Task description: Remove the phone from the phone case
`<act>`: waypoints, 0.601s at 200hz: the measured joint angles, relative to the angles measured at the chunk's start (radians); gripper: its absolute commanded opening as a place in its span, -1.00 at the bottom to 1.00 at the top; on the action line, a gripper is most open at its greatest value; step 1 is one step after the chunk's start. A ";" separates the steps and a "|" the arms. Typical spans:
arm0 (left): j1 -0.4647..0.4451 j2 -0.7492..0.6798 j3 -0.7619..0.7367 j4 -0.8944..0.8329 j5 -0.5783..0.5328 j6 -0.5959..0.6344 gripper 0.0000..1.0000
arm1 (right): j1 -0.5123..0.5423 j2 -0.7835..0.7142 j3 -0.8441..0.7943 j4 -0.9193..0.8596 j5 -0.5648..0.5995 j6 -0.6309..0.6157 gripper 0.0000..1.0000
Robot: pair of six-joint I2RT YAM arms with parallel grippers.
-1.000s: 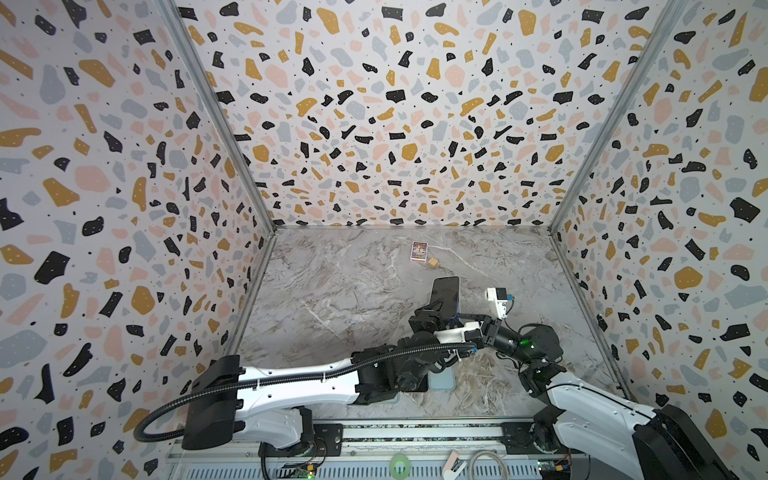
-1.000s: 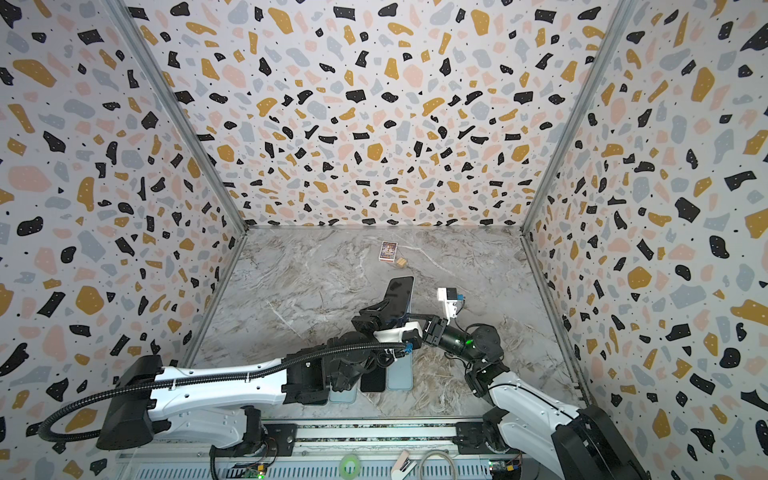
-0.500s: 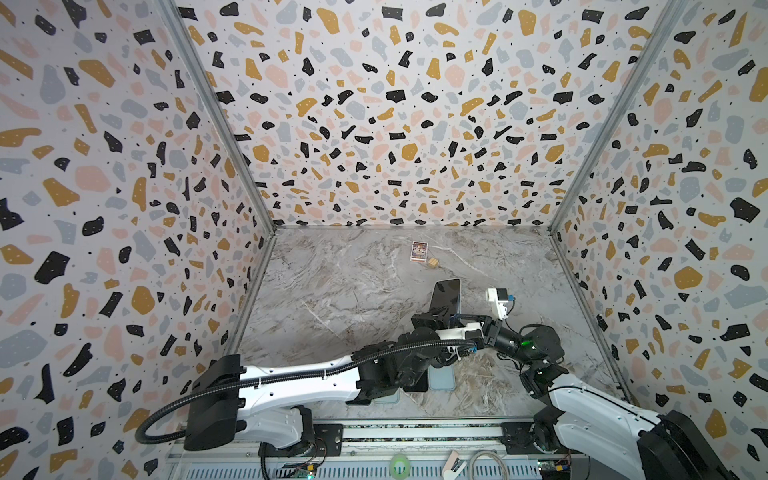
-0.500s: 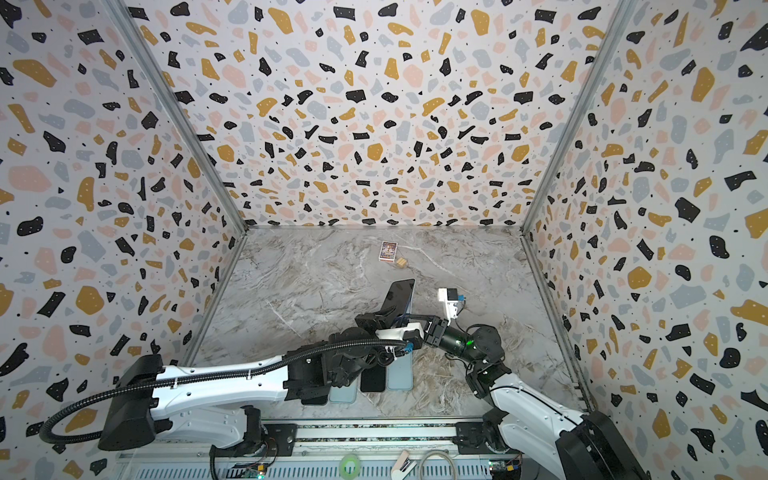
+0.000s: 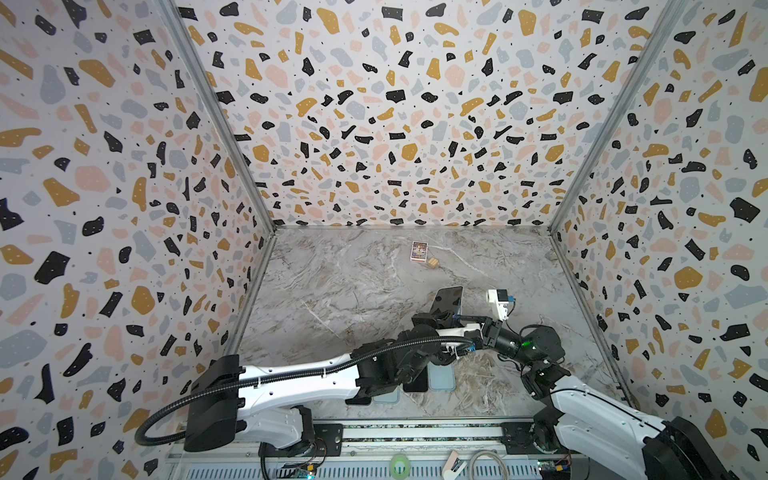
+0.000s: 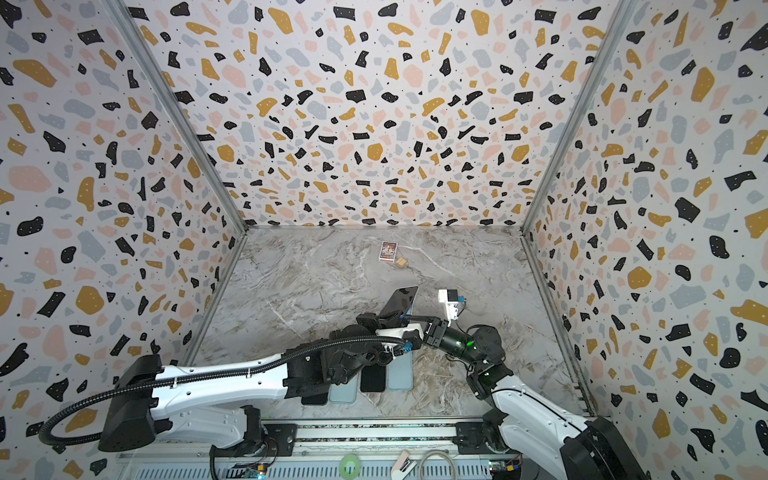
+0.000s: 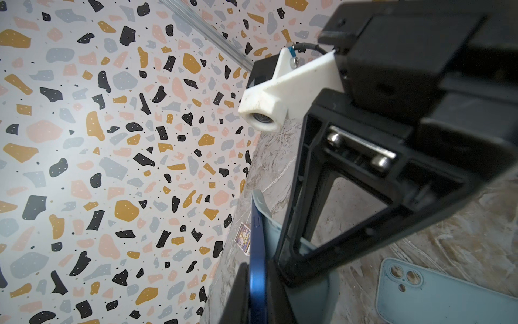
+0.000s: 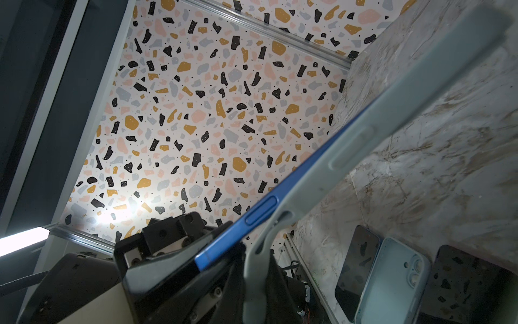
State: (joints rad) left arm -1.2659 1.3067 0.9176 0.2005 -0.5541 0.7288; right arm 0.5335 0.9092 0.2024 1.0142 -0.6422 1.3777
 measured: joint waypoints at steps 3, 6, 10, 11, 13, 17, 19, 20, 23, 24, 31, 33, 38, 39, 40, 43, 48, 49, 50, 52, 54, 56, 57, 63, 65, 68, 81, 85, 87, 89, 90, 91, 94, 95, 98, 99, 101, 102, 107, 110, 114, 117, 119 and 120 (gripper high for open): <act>0.000 0.000 0.000 0.000 0.001 -0.002 -0.96 | 0.000 -0.002 0.000 -0.003 0.001 -0.001 -1.00; 0.000 -0.001 0.000 -0.001 0.002 -0.005 -0.97 | 0.000 -0.003 0.000 -0.007 0.001 -0.003 -1.00; 0.000 -0.001 0.000 -0.002 0.004 -0.008 -0.99 | 0.000 -0.005 0.000 -0.011 0.001 -0.004 -1.00; 0.000 -0.001 0.000 -0.002 0.004 -0.008 -0.99 | 0.000 -0.006 0.000 -0.014 0.002 -0.005 -1.00; 0.000 -0.002 0.000 -0.002 0.004 -0.010 -0.99 | 0.000 -0.007 0.000 -0.016 0.003 -0.005 -1.00; 0.001 -0.002 0.000 -0.003 0.006 -0.013 -1.00 | 0.001 -0.008 0.000 -0.020 0.003 -0.007 -1.00; 0.001 -0.002 0.000 -0.004 0.007 -0.013 -1.00 | 0.000 -0.009 0.000 -0.023 0.003 -0.008 -1.00; 0.001 -0.002 0.000 -0.005 0.007 -0.014 -1.00 | 0.001 -0.010 0.000 -0.024 0.003 -0.008 -1.00; 0.001 -0.003 0.000 -0.006 0.008 -0.016 -1.00 | 0.001 -0.011 0.000 -0.029 0.004 -0.011 -1.00; 0.002 -0.004 0.000 -0.007 0.008 -0.018 -1.00 | 0.001 -0.011 0.000 -0.031 0.005 -0.011 -1.00; 0.002 -0.007 0.000 -0.012 0.011 -0.024 -1.00 | 0.001 -0.016 0.002 -0.051 0.007 -0.016 -1.00; 0.002 -0.008 0.000 -0.013 0.012 -0.025 -1.00 | 0.001 -0.018 0.003 -0.058 0.007 -0.018 -1.00; 0.003 -0.011 0.000 -0.018 0.013 -0.031 -1.00 | 0.001 -0.022 0.005 -0.076 0.008 -0.022 -1.00; 0.003 -0.011 0.000 -0.019 0.013 -0.031 -1.00 | 0.001 -0.022 0.006 -0.078 0.008 -0.022 -1.00; 0.004 -0.012 0.000 -0.019 0.013 -0.032 -1.00 | 0.001 -0.023 0.007 -0.081 0.008 -0.023 -1.00; 0.005 -0.014 0.000 -0.021 0.013 -0.035 -1.00 | 0.001 -0.025 0.009 -0.090 0.009 -0.025 -1.00; 0.006 -0.018 0.000 -0.023 0.013 -0.038 -1.00 | 0.001 -0.028 0.012 -0.103 0.011 -0.028 -1.00; 0.006 -0.019 0.000 -0.024 0.013 -0.039 -1.00 | 0.001 -0.029 0.013 -0.106 0.011 -0.030 -1.00; 0.006 -0.019 0.000 -0.024 0.013 -0.039 -1.00 | 0.002 -0.029 0.013 -0.108 0.012 -0.030 -1.00; 0.006 -0.021 0.000 -0.024 0.013 -0.041 -1.00 | 0.002 -0.031 0.014 -0.113 0.013 -0.031 -1.00; 0.007 -0.022 0.000 -0.024 0.013 -0.042 -1.00 | 0.002 -0.033 0.015 -0.117 0.014 -0.033 -1.00; 0.007 -0.024 0.000 -0.024 0.013 -0.042 -1.00 | 0.003 -0.034 0.016 -0.122 0.015 -0.034 -1.00; 0.007 -0.025 0.000 -0.024 0.013 -0.043 -1.00 | 0.003 -0.035 0.016 -0.124 0.015 -0.034 -1.00; 0.008 -0.029 0.000 -0.024 0.013 -0.047 -1.00 | 0.004 -0.042 0.016 -0.138 0.019 -0.039 -1.00; 0.008 -0.031 0.000 -0.024 0.013 -0.050 -1.00 | 0.005 -0.044 0.016 -0.144 0.021 -0.040 -1.00; 0.008 -0.034 0.000 -0.023 0.013 -0.052 -1.00 | 0.005 -0.047 0.016 -0.152 0.024 -0.041 -1.00; 0.008 -0.048 0.000 -0.021 0.012 -0.063 -1.00 | 0.005 -0.053 0.016 -0.195 0.038 -0.049 -1.00; 0.008 -0.053 0.000 -0.021 0.012 -0.065 -1.00 | 0.005 -0.053 0.016 -0.206 0.043 -0.052 -1.00; 0.008 -0.055 0.000 -0.021 0.012 -0.066 -1.00 | 0.005 -0.053 0.016 -0.211 0.045 -0.053 -1.00; 0.008 -0.057 0.000 -0.021 0.012 -0.068 -1.00 | 0.005 -0.053 0.016 -0.216 0.048 -0.055 -1.00; 0.008 -0.059 0.000 -0.021 0.012 -0.069 -1.00 | 0.005 -0.053 0.016 -0.217 0.048 -0.055 -1.00; 0.008 -0.060 0.000 -0.021 0.012 -0.069 -1.00 | 0.004 -0.053 0.016 -0.220 0.050 -0.056 -1.00; 0.008 -0.062 0.000 -0.021 0.013 -0.071 -1.00 | 0.004 -0.053 0.016 -0.226 0.053 -0.056 -1.00; 0.008 -0.064 0.000 -0.021 0.013 -0.071 -1.00 | 0.004 -0.053 0.016 -0.227 0.053 -0.057 -1.00; 0.008 -0.067 0.000 -0.020 0.015 -0.073 -1.00 | 0.004 -0.053 0.016 -0.235 0.056 -0.058 -1.00; 0.008 -0.068 0.000 -0.020 0.015 -0.074 -1.00 | 0.004 -0.053 0.016 -0.237 0.057 -0.058 -1.00; 0.008 -0.069 0.000 -0.019 0.015 -0.075 -1.00 | 0.004 -0.053 0.016 -0.240 0.058 -0.059 -1.00; 0.008 -0.070 0.000 -0.019 0.015 -0.076 -1.00 | 0.004 -0.053 0.016 -0.243 0.060 -0.060 -1.00; 0.008 -0.074 0.000 -0.018 0.019 -0.079 -1.00 | 0.004 -0.053 0.016 -0.252 0.062 -0.061 -1.00; 0.008 -0.077 0.000 -0.017 0.022 -0.080 -1.00 | 0.004 -0.053 0.016 -0.258 0.064 -0.063 -1.00; 0.008 -0.079 0.000 -0.016 0.023 -0.083 -1.00 | 0.003 -0.053 0.016 -0.262 0.067 -0.063 -1.00; 0.008 -0.081 0.000 -0.016 0.024 -0.084 -1.00 | 0.003 -0.053 0.016 -0.268 0.068 -0.066 -1.00; 0.008 -0.082 0.000 -0.016 0.024 -0.087 -1.00 | 0.003 -0.053 0.016 -0.270 0.069 -0.067 -1.00; 0.008 -0.083 0.000 -0.016 0.024 -0.086 -1.00 | 0.003 -0.053 0.016 -0.271 0.071 -0.067 -1.00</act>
State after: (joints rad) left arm -1.2579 1.2240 0.9176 0.1848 -0.5301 0.6426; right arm 0.5362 0.8562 0.2188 0.7429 -0.5716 1.3106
